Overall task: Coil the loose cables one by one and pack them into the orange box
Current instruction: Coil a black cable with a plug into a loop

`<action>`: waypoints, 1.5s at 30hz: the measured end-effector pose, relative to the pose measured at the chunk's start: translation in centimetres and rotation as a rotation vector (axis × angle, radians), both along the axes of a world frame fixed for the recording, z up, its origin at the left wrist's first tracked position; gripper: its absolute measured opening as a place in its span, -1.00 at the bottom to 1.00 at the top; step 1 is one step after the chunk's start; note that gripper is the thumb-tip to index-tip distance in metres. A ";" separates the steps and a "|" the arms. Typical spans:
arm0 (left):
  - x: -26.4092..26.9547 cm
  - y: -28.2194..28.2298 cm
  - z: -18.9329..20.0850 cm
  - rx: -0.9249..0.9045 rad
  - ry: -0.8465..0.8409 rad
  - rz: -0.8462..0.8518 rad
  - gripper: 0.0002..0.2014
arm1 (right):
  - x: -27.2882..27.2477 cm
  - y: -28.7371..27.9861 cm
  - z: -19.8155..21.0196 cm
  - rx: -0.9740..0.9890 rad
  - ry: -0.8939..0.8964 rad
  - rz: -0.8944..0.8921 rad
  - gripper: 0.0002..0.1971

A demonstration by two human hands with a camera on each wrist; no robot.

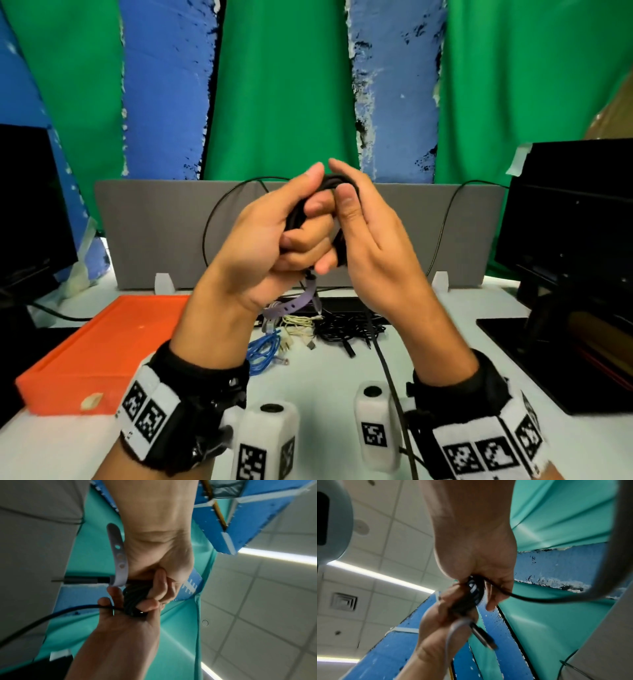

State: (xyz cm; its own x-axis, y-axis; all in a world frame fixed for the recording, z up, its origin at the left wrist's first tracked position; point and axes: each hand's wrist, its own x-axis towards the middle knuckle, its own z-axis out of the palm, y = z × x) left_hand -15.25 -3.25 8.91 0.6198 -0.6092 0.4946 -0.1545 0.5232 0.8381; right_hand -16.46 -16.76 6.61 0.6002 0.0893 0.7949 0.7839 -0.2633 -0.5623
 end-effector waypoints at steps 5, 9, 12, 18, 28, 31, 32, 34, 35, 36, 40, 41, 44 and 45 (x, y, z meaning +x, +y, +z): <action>-0.4 -0.3 0.0 0.059 -0.152 0.242 -0.67 | -0.5 0.1 0.3 0.088 -0.123 -0.081 -0.79; -0.4 1.3 0.3 0.284 -0.377 0.509 -0.64 | -0.6 -1.7 0.8 -0.254 -0.135 -0.292 -0.79; -0.4 1.8 0.1 0.388 -0.353 0.496 -0.61 | -1.1 -2.4 1.0 -0.438 -0.072 -0.307 -0.73; -0.6 0.2 0.4 0.114 -0.121 0.418 -0.73 | -0.9 -1.2 1.2 0.078 0.016 -0.022 -0.76; -0.3 1.5 0.4 0.274 -0.097 0.394 -0.63 | -0.6 -1.6 1.2 -0.026 0.010 -0.073 -0.77; -0.5 1.7 0.4 0.401 -0.201 0.512 -0.52 | -0.8 -1.7 1.3 -0.061 -0.016 -0.107 -0.78; -0.5 1.6 0.4 0.426 -0.220 0.532 -0.48 | -0.9 -1.7 1.3 -0.082 -0.028 -0.115 -0.78; -0.6 1.2 0.4 0.436 -0.243 0.571 -0.45 | -1.0 -1.7 1.2 -0.123 -0.035 -0.133 -0.79; -0.6 1.0 0.3 0.429 -0.246 0.589 -0.45 | -1.0 -1.8 1.2 -0.139 -0.031 -0.139 -0.79; -0.6 0.8 0.3 0.419 -0.242 0.595 -0.47 | -0.9 -2.0 1.3 -0.152 -0.024 -0.142 -0.79; -0.6 0.6 0.2 0.414 -0.232 0.563 -0.45 | -0.8 -3.3 1.6 -0.189 0.007 -0.089 -0.79; -0.5 0.6 0.2 0.406 -0.226 0.548 -0.45 | -0.8 -3.5 1.6 -0.196 0.016 -0.067 -0.79; -0.4 0.5 0.0 0.258 -0.096 0.320 -0.59 | -0.9 -3.5 1.6 -0.174 0.023 -0.016 -0.78; -0.4 0.4 0.0 0.196 -0.019 0.208 -0.65 | -0.9 -3.5 1.6 -0.157 0.019 -0.014 -0.77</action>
State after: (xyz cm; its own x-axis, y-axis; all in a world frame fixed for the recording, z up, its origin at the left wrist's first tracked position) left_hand -15.66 -2.88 8.86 0.7335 -0.5550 0.3923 -0.2580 0.3066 0.9162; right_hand -17.33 -20.22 8.25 0.6170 0.2032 0.7602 0.7692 -0.3597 -0.5282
